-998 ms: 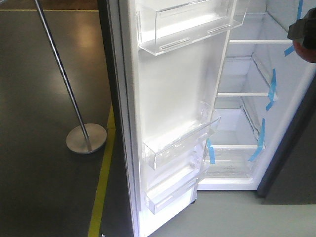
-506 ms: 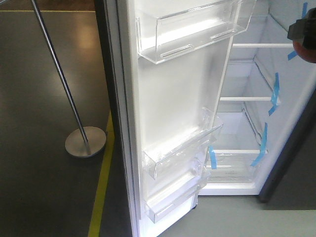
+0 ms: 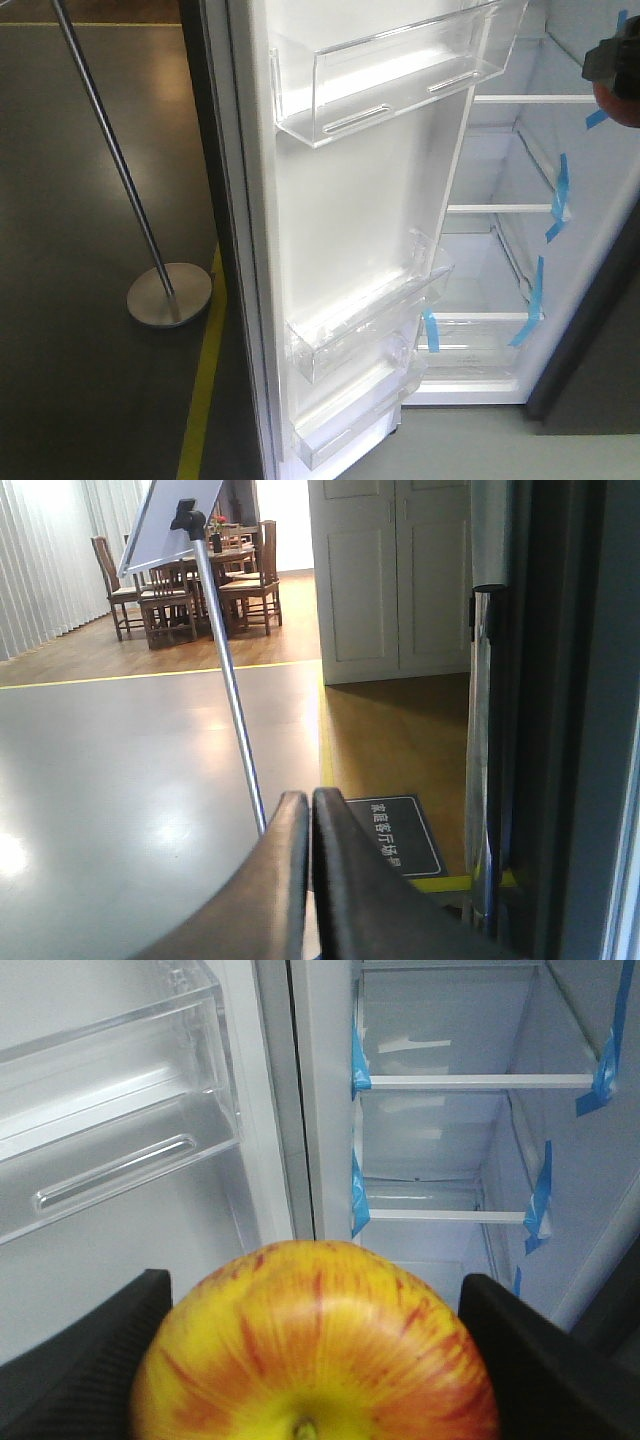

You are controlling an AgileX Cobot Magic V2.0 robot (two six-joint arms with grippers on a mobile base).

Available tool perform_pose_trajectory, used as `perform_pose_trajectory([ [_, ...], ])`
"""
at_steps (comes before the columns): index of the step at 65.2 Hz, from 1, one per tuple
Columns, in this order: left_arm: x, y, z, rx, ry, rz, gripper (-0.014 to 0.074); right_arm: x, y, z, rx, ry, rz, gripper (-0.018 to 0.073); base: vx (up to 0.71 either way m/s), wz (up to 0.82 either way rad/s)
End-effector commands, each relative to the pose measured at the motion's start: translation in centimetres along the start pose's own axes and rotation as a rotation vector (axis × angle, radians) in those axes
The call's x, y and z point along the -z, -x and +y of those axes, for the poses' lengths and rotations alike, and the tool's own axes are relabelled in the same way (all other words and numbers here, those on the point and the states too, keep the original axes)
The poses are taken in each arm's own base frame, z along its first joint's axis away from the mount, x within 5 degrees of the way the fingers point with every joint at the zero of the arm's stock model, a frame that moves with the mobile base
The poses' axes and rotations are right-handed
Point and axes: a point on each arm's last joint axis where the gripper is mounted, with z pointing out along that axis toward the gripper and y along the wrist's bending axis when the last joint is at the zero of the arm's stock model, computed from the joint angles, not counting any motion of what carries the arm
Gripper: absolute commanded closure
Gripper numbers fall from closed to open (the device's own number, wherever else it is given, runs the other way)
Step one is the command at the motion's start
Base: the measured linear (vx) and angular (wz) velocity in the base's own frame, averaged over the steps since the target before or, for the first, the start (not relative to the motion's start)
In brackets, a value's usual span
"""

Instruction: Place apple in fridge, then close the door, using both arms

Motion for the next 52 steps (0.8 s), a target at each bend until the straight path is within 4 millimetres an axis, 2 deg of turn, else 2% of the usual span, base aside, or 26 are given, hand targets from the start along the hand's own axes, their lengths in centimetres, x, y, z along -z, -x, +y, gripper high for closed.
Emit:
perform_pose_trajectory([
  [1, 0.07, 0.26, 0.01, 0.008, -0.001, -0.077, 0.0603, 1.82, 1.95, 0.10, 0.010, -0.007, -0.144, 0.0331, 0.06, -0.01],
  [52, 0.07, 0.26, 0.01, 0.008, -0.001, -0.077, 0.0603, 1.83, 1.97, 0.10, 0.010, -0.007, -0.146, 0.0331, 0.05, -0.01],
])
